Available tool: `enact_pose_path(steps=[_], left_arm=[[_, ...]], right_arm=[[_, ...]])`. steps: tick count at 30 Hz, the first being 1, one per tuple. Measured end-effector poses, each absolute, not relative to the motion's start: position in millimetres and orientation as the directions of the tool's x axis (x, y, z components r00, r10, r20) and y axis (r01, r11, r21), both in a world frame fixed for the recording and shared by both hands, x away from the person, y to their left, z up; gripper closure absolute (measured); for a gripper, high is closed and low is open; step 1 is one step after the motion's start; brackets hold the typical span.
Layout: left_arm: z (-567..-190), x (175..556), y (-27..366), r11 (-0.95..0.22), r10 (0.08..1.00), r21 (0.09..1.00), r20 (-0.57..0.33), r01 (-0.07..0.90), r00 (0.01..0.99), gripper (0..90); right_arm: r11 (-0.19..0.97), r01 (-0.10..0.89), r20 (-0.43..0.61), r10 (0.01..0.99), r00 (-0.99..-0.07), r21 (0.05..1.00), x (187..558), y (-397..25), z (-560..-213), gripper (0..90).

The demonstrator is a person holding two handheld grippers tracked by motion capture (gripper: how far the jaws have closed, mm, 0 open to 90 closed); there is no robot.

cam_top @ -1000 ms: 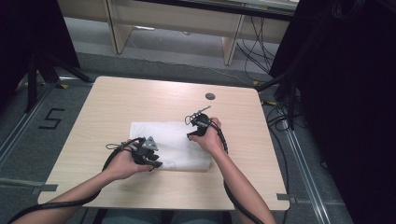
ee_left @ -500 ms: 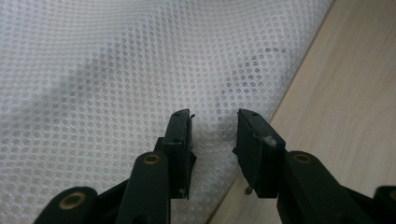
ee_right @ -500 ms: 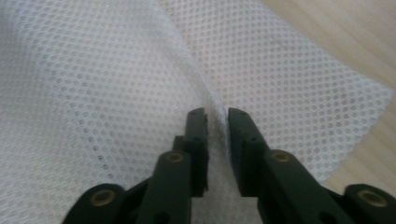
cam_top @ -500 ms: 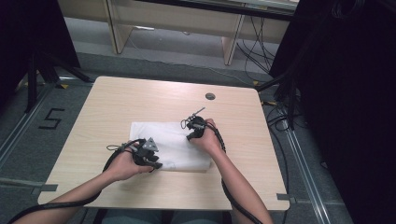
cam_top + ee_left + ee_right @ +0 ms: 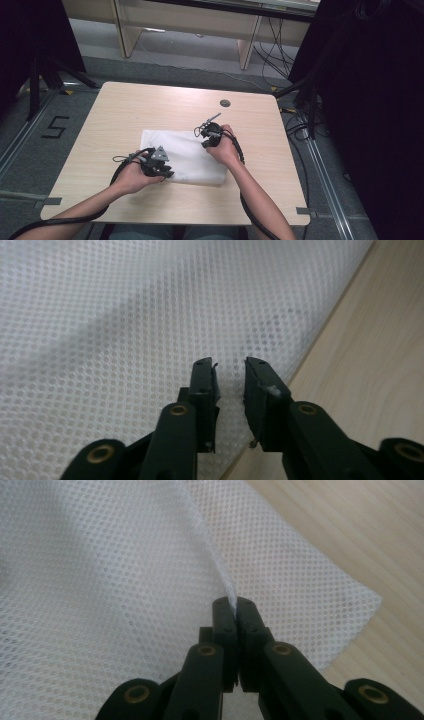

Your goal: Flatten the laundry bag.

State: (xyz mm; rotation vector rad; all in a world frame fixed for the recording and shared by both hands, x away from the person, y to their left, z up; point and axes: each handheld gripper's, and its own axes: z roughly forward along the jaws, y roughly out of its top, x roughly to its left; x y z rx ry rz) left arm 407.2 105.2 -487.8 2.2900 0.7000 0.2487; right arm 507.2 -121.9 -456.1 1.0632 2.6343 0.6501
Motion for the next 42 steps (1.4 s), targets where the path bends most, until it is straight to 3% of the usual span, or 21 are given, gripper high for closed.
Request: enact_pose_path(steps=[3,7,14,16,21,23,25,27,42], left_arm=[[-484,404,103,-0.590,0.546,0.694,-0.034,0.413,0.837,82.8],[-495,403,100,-0.673,0.488,0.625,-0.027,0.395,0.873,82.9],[-502,405,96,-0.640,0.531,0.644,-0.021,0.418,0.847,83.0],[-499,408,98,-0.689,0.499,0.614,0.019,0.384,0.866,82.9],[-501,408,93,-0.644,0.538,0.640,-0.011,0.419,0.843,82.9],[-500,411,95,-0.676,0.511,0.625,0.017,0.390,0.859,82.8],[-502,407,91,-0.625,0.554,0.660,0.000,0.416,0.832,82.3],[-500,405,91,-0.642,0.542,0.657,0.022,0.396,0.840,82.8],[-504,407,84,-0.633,0.545,0.664,0.016,0.398,0.839,85.2]], right_arm=[[0.630,0.598,-0.039,0.704,-0.709,0.495,503,-124,-451,89.7],[0.596,0.625,-0.010,0.727,-0.686,0.504,495,-126,-443,89.8],[0.577,0.605,0.019,0.715,-0.699,0.549,482,-131,-435,89.8],[0.566,0.612,0.017,0.726,-0.687,0.552,478,-131,-432,89.8],[0.590,0.548,-0.003,0.682,-0.731,0.593,468,-132,-422,89.8],[0.576,0.563,0.012,0.692,-0.722,0.593,460,-130,-418,89.8],[0.584,0.536,0.005,0.673,-0.739,0.609,456,-130,-415,89.8],[0.580,0.517,-0.016,0.675,-0.737,0.630,451,-129,-415,89.7],[0.575,0.492,0.006,0.646,-0.764,0.653,433,-125,-411,89.7]])
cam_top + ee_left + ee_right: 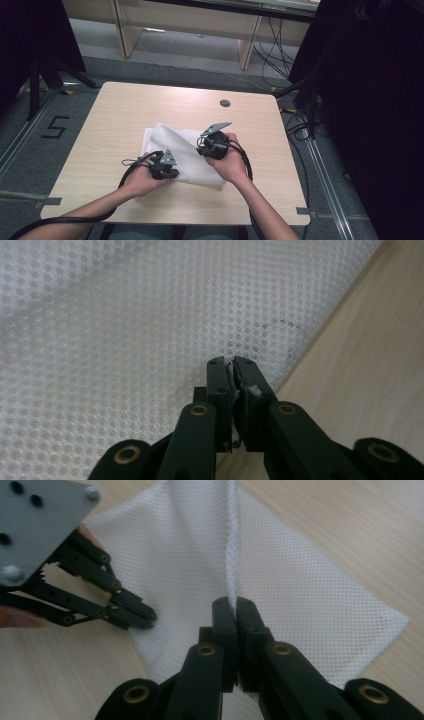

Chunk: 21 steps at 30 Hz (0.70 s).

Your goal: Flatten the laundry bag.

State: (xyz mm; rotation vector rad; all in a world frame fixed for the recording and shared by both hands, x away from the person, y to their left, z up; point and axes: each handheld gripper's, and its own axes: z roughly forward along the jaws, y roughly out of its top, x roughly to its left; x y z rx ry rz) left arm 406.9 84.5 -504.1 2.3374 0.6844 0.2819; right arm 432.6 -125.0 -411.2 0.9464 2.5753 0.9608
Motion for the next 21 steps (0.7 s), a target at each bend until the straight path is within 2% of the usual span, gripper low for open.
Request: enact_pose_path(steps=[2,5,11,18,21], left_arm=[[-503,407,85,-0.651,0.533,0.657,0.037,0.381,0.845,85.0],[-500,404,82,-0.644,0.529,0.665,0.029,0.378,0.848,84.3],[-502,404,78,-0.659,0.516,0.655,0.038,0.369,0.855,84.4],[-503,409,76,-0.653,0.523,0.661,0.039,0.370,0.852,84.2],[-502,410,76,-0.653,0.522,0.657,0.028,0.378,0.853,83.5]], right_arm=[[0.587,0.495,0.013,0.637,-0.771,0.641,428,-124,-411,89.6],[0.600,0.441,-0.027,0.612,-0.791,0.667,428,-124,-417,89.6],[0.568,0.503,0.014,0.653,-0.757,0.652,422,-124,-419,89.6],[0.603,0.452,0.009,0.594,-0.805,0.657,417,-125,-417,89.6],[0.600,0.473,0.033,0.596,-0.802,0.646,412,-124,-417,89.6]])
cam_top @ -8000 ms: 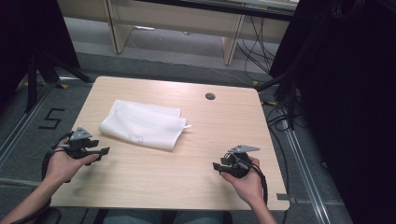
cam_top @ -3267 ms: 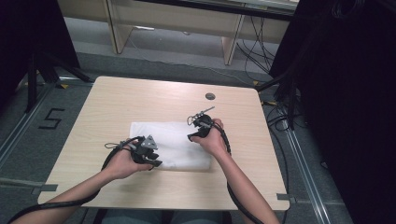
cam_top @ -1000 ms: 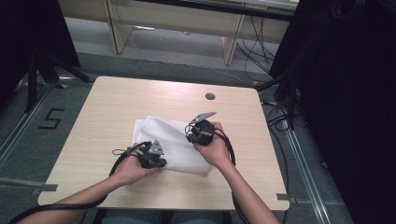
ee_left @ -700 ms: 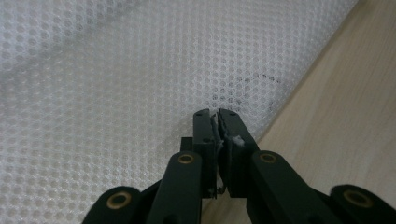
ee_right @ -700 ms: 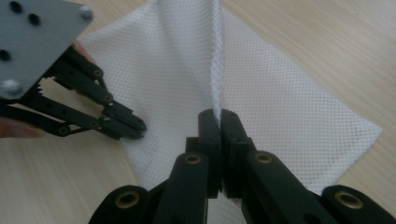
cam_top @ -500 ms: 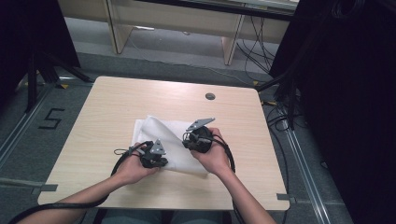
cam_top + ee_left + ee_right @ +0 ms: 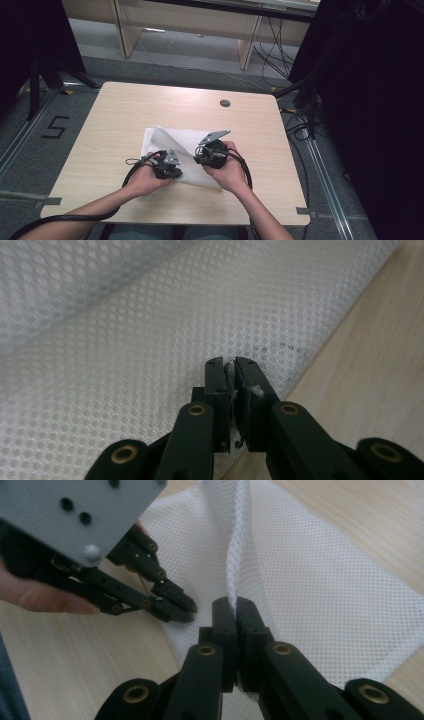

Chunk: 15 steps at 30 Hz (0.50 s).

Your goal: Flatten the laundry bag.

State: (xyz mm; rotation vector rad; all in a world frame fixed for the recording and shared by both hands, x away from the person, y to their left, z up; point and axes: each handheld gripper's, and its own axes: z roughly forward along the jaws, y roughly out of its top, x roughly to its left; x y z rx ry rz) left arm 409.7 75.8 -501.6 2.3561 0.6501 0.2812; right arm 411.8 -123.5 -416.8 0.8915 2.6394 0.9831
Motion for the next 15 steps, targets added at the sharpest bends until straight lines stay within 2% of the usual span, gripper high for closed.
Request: enact_pose_path(steps=[4,10,15], left_arm=[[-495.7,405.8,72.0,-0.639,0.513,0.682,0.034,0.355,0.858,83.5],[-500.5,408.0,68.1,-0.672,0.493,0.663,0.068,0.330,0.867,83.6],[-504.0,410.4,68.1,-0.659,0.511,0.665,0.055,0.350,0.858,83.8]], right_arm=[[0.590,0.488,0.051,0.602,-0.797,0.643,408.4,-123.3,-419.6,89.6],[0.580,0.516,0.068,0.621,-0.781,0.630,406.6,-121.2,-421.6,89.7],[0.575,0.534,0.089,0.625,-0.776,0.621,404.6,-120.2,-418.6,89.7]])
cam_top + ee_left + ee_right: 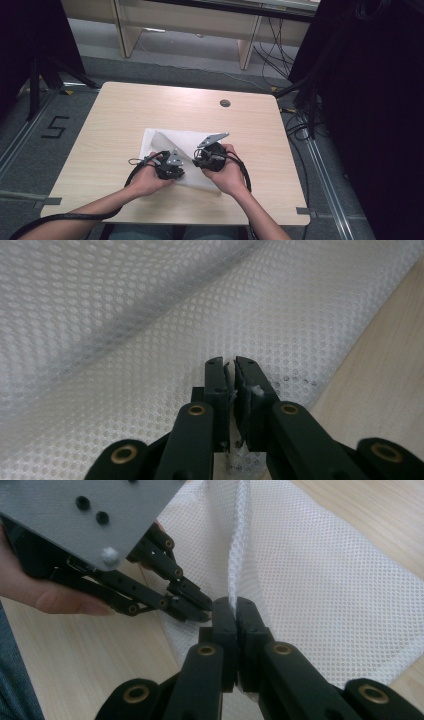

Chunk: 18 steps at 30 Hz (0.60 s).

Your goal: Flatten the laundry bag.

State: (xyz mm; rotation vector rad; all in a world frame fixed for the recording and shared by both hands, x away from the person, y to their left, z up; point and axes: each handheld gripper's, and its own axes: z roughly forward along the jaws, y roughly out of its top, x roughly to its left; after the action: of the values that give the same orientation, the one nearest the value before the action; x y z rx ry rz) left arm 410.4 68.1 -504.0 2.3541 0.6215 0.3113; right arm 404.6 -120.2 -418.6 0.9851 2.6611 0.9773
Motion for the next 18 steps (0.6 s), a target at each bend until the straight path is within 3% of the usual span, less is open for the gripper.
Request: enact_pose_path(steps=[6,11,18], left_arm=[[-502,412,68,-0.655,0.512,0.667,0.048,0.354,0.858,83.2],[-495,403,64,-0.706,0.438,0.643,0.069,0.295,0.896,89.7],[-498,405,62,-0.705,0.443,0.635,0.044,0.317,0.895,89.7]], right_arm=[[0.583,0.501,0.059,0.613,-0.788,0.640,407,-119,-420,89.7],[0.580,0.516,0.053,0.632,-0.773,0.631,411,-122,-419,89.6],[0.569,0.509,0.053,0.632,-0.773,0.646,414,-122,-413,89.6]])
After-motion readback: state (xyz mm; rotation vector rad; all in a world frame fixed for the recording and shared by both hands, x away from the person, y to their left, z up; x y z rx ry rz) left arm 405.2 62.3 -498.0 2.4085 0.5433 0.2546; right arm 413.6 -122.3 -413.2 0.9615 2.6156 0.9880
